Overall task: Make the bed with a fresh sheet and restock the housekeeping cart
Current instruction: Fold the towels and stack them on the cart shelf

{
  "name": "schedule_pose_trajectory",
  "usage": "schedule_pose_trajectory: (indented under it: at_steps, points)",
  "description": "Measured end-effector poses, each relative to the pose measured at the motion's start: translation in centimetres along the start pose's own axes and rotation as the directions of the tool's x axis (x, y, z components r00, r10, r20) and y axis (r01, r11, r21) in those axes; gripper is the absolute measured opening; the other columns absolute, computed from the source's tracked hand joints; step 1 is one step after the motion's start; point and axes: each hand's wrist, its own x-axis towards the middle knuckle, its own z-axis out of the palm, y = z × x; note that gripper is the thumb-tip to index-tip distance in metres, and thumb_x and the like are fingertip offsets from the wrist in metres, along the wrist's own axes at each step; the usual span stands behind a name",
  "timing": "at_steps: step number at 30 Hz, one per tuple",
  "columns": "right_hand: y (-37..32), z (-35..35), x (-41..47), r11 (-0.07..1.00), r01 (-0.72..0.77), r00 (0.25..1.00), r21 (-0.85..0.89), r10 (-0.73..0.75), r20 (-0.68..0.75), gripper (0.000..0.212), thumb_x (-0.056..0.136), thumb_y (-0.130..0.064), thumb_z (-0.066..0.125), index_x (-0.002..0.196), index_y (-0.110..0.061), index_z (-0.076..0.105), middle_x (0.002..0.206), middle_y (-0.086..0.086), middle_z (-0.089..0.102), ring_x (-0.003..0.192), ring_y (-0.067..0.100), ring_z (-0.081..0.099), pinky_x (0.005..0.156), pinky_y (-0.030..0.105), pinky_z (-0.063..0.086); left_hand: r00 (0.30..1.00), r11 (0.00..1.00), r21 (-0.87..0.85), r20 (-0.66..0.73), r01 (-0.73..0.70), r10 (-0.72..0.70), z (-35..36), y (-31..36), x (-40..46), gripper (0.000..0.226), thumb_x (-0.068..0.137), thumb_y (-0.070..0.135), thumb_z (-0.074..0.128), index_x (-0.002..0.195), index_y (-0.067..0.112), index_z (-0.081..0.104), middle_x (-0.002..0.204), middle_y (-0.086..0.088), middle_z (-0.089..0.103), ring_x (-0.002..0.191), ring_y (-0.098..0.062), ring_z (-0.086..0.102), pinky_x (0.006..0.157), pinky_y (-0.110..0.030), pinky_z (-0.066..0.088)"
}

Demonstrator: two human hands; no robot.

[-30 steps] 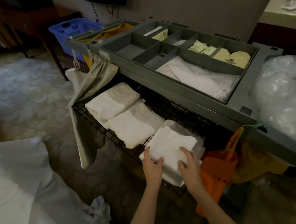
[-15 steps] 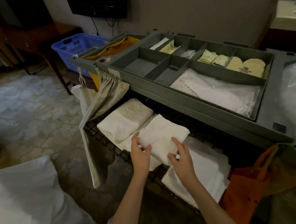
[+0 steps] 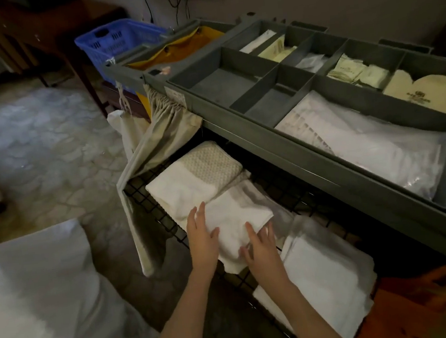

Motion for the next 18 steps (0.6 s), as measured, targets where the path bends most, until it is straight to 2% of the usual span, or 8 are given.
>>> schedule_pose_trajectory:
  at_steps: [2,3,4,6,10,14,16,18]
  points:
    - [0.0,-0.3,0.2,0.995,-0.008,0.996,-0.095,0.000,-0.087,0.048,0.094,-0.035,0.041,0.139,-0.017,0.041,0.143,0.026,0.040,0.138,0.042,0.028,0.102,0.048,0.043,0.996,0.977,0.201,-0.027,-0.075,0.082,0.1,0.0,-0.1,0.066,0.091,0.011,0.059,0.148,0.019,0.028,0.155,-0.010,0.023,0.145,-0.029,0.014,0.118,-0.047,0.011]
    - [0.0,-0.6,0.4,0.992,-0.024,0.994,-0.123,0.010,-0.112,0.047,0.093,-0.038,0.035,0.132,-0.016,0.050,0.136,0.027,0.048,0.130,0.044,0.040,0.094,0.052,0.048,0.994,0.957,0.272,-0.024,-0.099,0.110,0.0,0.1,-0.1,0.065,0.092,0.015,0.058,0.149,0.019,0.026,0.156,-0.009,0.022,0.147,-0.028,0.008,0.117,-0.047,0.003]
    - [-0.1,-1.0,0.6,0.987,-0.045,0.991,-0.154,0.025,-0.130,0.050,0.096,-0.040,0.027,0.128,-0.015,0.056,0.134,0.026,0.050,0.127,0.043,0.044,0.094,0.055,0.046,0.991,0.941,0.315,-0.018,-0.121,0.133,-0.1,0.1,-0.1,0.065,0.093,0.018,0.057,0.149,0.020,0.025,0.157,-0.008,0.022,0.146,-0.026,0.004,0.115,-0.047,-0.001]
    - [-0.1,-1.6,0.9,0.969,-0.084,0.985,-0.234,0.046,-0.166,0.061,0.099,-0.045,0.014,0.126,-0.015,0.059,0.139,0.021,0.048,0.130,0.037,0.043,0.101,0.055,0.033,0.984,0.916,0.363,0.005,-0.168,0.178,-0.4,0.2,0.1,0.066,0.093,0.026,0.053,0.150,0.025,0.019,0.157,-0.007,0.022,0.144,-0.023,0.000,0.114,-0.049,-0.003]
    - [-0.2,-1.7,0.2,0.942,-0.141,0.962,-0.305,0.057,-0.267,0.055,0.093,-0.044,0.027,0.129,-0.015,0.058,0.144,0.015,0.044,0.134,0.030,0.039,0.105,0.057,0.024,0.979,0.894,0.403,0.024,-0.196,0.204,-0.7,0.0,-0.4,0.065,0.089,0.047,0.030,0.149,0.033,0.008,0.156,-0.003,0.018,0.144,-0.022,0.000,0.112,-0.056,0.001]
    - [0.4,-0.1,0.0,0.925,-0.192,0.924,-0.328,0.057,-0.378,0.062,0.099,-0.049,0.007,0.139,-0.018,0.043,0.149,0.014,0.034,0.139,0.028,0.024,0.112,0.056,0.012,0.954,0.873,0.394,0.035,-0.288,0.299,0.9,-2.0,-1.0,0.070,0.089,0.049,0.030,0.151,0.037,-0.001,0.155,-0.001,0.016,0.144,-0.024,0.002,0.109,-0.061,0.004]
    - [0.8,1.3,0.2,0.918,-0.207,0.890,-0.339,0.033,-0.454,0.058,0.099,-0.048,0.009,0.141,-0.019,0.037,0.152,0.014,0.029,0.140,0.027,0.020,0.111,0.057,0.011,0.937,0.859,0.391,0.034,-0.331,0.347,1.9,-3.9,-0.9,0.070,0.090,0.051,0.028,0.149,0.040,-0.008,0.156,0.001,0.012,0.145,-0.023,-0.001,0.111,-0.060,-0.002]
    - [0.9,2.9,-0.1,0.907,-0.205,0.848,-0.367,-0.022,-0.529,0.055,0.099,-0.046,0.019,0.142,-0.019,0.037,0.153,0.013,0.024,0.143,0.026,0.015,0.112,0.058,0.012,0.920,0.860,0.343,0.033,-0.377,0.390,2.5,-5.6,-1.2,0.064,0.093,0.055,0.022,0.146,0.045,-0.013,0.157,0.005,0.007,0.145,-0.018,-0.008,0.112,-0.054,-0.014]
